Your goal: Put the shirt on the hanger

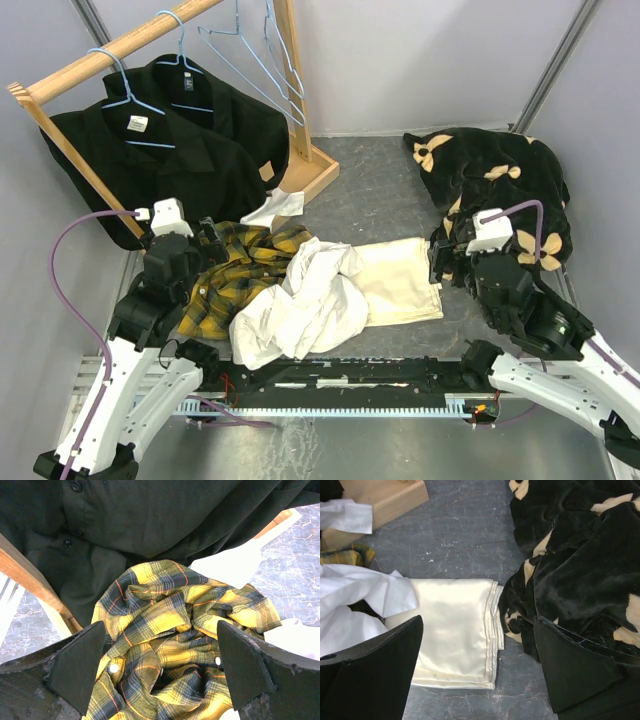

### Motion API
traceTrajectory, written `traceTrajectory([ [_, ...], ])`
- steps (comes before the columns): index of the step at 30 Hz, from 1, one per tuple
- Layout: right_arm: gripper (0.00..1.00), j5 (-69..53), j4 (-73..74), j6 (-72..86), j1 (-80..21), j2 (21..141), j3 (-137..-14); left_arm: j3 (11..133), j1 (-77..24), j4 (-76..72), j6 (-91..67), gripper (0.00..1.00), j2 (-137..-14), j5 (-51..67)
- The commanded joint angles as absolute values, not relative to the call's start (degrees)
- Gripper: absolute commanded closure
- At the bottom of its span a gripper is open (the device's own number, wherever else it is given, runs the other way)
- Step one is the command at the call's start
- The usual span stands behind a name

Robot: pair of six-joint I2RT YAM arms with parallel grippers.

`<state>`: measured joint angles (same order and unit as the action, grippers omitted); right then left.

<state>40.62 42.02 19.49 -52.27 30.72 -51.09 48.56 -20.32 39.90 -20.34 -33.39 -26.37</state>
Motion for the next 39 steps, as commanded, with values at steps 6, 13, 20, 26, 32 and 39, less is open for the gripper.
traceTrajectory([
  [6, 0.01, 41.4, 45.7, 19.6, -52.3, 38.2, -57.0, 48.8, -20.0, 36.8, -19.9, 0.02, -33.1, -26.0],
  [13, 0.01, 36.2, 48.6, 20.2, -52.3, 44.5, -62.2, 48.8, -20.1, 36.8, -19.9, 0.02, -33.1, -25.7],
  [20, 0.01, 23.0, 47.4, 17.6, -52.3, 50.6, -64.9, 48.7, -20.0, 36.8, -19.9, 0.02, -33.1, -25.7],
  [26, 0.01, 15.6, 46.2, 16.9, -52.3, 54.5, -65.8, 48.6, -20.0, 36.6, -19.9, 0.02, -33.4, -25.5],
  [32, 0.01, 14.4, 42.0, 19.6, -56.1, 57.7, -63.5, 48.6, -20.0, 36.7, -19.9, 0.02, -33.5, -25.3],
  [39, 0.01, 17.3, 33.7, 24.1, -67.3, 61.9, -60.9, 48.6, -20.0, 36.7, -19.9, 0.02, -34.1, -25.5],
])
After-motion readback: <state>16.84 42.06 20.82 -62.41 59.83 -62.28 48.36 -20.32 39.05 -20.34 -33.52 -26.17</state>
